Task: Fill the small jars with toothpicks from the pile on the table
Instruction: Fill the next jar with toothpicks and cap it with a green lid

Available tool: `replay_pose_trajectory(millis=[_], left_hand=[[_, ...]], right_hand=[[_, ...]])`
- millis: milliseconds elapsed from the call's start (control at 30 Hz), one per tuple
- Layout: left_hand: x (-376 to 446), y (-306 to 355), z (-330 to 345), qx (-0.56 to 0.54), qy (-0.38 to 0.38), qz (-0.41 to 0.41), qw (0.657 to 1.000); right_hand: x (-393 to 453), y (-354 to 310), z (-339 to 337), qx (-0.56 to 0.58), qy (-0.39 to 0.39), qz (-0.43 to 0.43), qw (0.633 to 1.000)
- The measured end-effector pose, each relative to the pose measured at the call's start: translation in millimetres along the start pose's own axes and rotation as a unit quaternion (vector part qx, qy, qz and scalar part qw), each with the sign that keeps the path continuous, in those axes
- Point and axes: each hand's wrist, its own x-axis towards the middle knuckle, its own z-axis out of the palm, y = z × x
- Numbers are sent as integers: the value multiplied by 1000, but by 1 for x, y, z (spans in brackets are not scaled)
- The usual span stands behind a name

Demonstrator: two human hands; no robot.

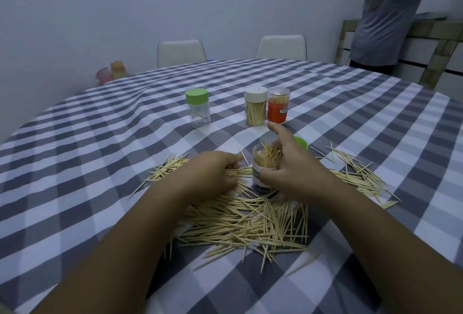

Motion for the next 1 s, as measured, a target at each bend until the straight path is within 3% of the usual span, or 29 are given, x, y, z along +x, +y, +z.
replay_pose_trajectory(millis=[133,533,767,933,1000], left_hand=[[6,3,5,128,30,46,990],[24,-2,22,255,53,72,963],[19,-5,16,190,75,-6,979],[15,-8,0,40,138,-40,989],[12,-11,-2,-76,211,-53,973]], right_hand=[[1,1,1,3,6,-6,1000],[0,1,2,-8,20,-12,1000],[-5,-5,3,-8,-11,-34,999],[-7,-7,3,-3,-14,-34,999],[-7,-7,5,-1,-7,-38,999]])
